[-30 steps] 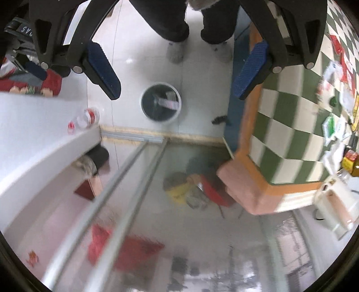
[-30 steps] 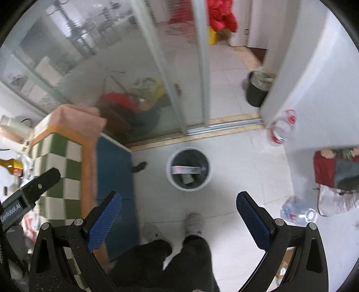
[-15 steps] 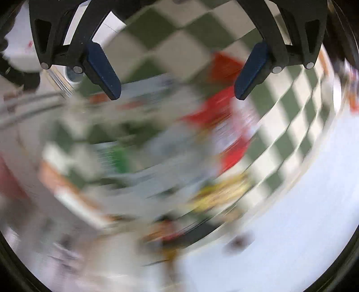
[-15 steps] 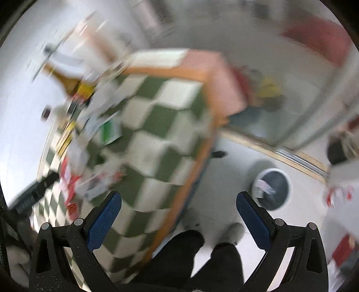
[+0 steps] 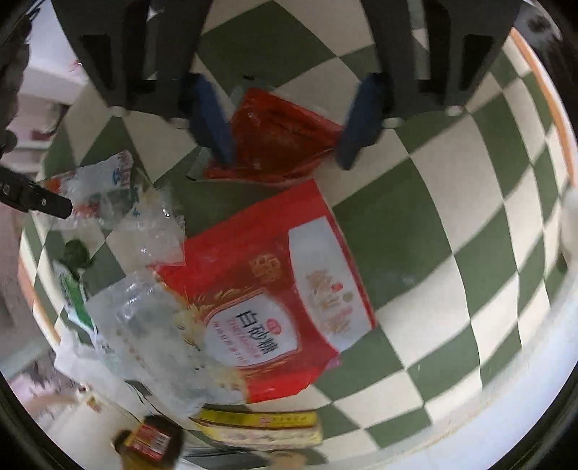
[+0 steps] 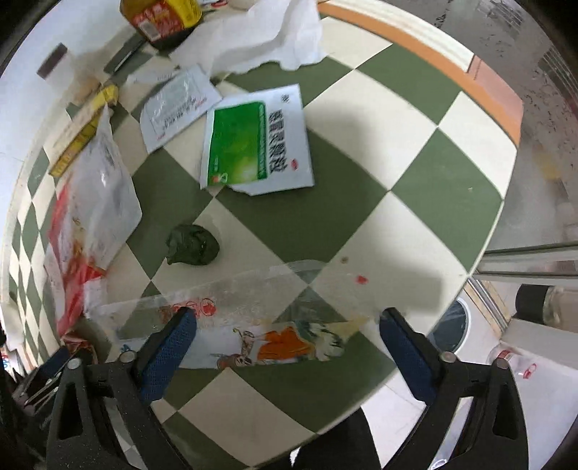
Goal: Collect trash
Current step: 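Grasp the red wrapper with the left tool while the right tool grasps the clear plastic bag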
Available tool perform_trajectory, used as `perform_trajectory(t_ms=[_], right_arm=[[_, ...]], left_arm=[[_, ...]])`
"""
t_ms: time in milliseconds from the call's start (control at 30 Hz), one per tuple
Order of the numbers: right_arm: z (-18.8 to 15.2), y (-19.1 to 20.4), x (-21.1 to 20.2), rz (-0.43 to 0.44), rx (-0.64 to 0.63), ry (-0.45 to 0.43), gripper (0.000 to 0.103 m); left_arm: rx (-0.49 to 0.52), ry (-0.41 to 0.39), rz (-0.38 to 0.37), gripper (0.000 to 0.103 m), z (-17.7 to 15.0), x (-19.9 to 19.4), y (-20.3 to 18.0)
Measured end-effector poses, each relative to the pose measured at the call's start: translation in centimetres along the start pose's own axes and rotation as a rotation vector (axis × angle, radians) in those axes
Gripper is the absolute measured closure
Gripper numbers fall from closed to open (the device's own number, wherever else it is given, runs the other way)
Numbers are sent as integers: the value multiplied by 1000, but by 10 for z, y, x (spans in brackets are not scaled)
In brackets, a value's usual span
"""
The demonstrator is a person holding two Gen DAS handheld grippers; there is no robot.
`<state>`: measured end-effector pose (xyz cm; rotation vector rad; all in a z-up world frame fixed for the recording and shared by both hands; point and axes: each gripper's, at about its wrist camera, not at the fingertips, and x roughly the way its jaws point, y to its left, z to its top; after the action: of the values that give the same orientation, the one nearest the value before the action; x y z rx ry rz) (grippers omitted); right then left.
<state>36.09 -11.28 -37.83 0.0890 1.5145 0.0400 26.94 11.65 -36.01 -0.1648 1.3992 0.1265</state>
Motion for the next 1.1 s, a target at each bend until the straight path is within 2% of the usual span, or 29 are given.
perform_trajectory(t_ms=[67, 100, 133, 167, 200, 333, 533, 600, 933, 1000, 1100], right_arm=[[-1, 6, -1, -46, -21, -39, 26], [-4, 8, -3, -65, -31, -64, 41], [-6, 10, -6, -67, -44, -89, 65], [-6, 12, -7, -61, -49, -93, 80], [-8, 10, -6, -31, -44, -84, 103], [-19, -1, -14, 35, -14, -108, 103], [-36, -31, -46, 110, 24, -158, 103], [-29, -27, -57, 124, 36, -171, 103], [-37, -71, -101, 219, 135, -257, 103], [-38, -74, -103, 222, 142, -263, 103], [-41, -98, -118, 244, 193, -300, 103]], left_arm=[[7, -13, 24, 74, -3, -3, 2], [12, -19, 35, 77, -5, -4, 3], [14, -21, 37, 85, -7, -6, 5], [16, -23, 40, 92, -8, -7, 7], [23, -28, 46, 93, -11, -9, 7], [22, -48, 62, 100, -23, -21, 5], [9, -127, 52, 102, -35, -60, 4], [0, -152, 46, 102, -36, -75, 8], [34, -265, 27, 103, -8, -129, -20], [56, -284, 22, 103, -4, -137, -32], [103, -306, 3, 103, 0, -147, -59]])
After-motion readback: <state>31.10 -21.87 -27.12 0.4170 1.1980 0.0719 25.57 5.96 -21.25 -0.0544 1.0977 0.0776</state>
